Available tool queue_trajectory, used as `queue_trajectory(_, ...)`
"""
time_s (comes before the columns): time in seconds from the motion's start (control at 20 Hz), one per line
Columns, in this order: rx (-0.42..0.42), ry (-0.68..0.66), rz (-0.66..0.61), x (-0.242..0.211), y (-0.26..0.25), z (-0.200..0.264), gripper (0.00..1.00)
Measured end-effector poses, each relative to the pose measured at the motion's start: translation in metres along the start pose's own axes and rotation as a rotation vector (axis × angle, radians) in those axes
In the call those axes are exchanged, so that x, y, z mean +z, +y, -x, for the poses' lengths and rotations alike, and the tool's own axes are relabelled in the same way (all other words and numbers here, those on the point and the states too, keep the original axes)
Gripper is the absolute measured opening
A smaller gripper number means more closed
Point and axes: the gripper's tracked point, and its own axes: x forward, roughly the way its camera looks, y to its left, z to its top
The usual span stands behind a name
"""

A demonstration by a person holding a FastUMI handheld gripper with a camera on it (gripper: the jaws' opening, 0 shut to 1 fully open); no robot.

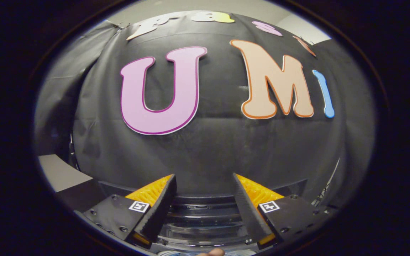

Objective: Put the clothes into the washing machine and then close the washing machine lid.

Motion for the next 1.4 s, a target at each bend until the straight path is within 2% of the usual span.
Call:
queue_trajectory(0.4,-0.054,-0.041,0.006,0.0,-0.003,0.018,0.96)
queue_trajectory(1.4,-0.085,-0.052,-0.018,0.002,-0.007,0.037,0.96)
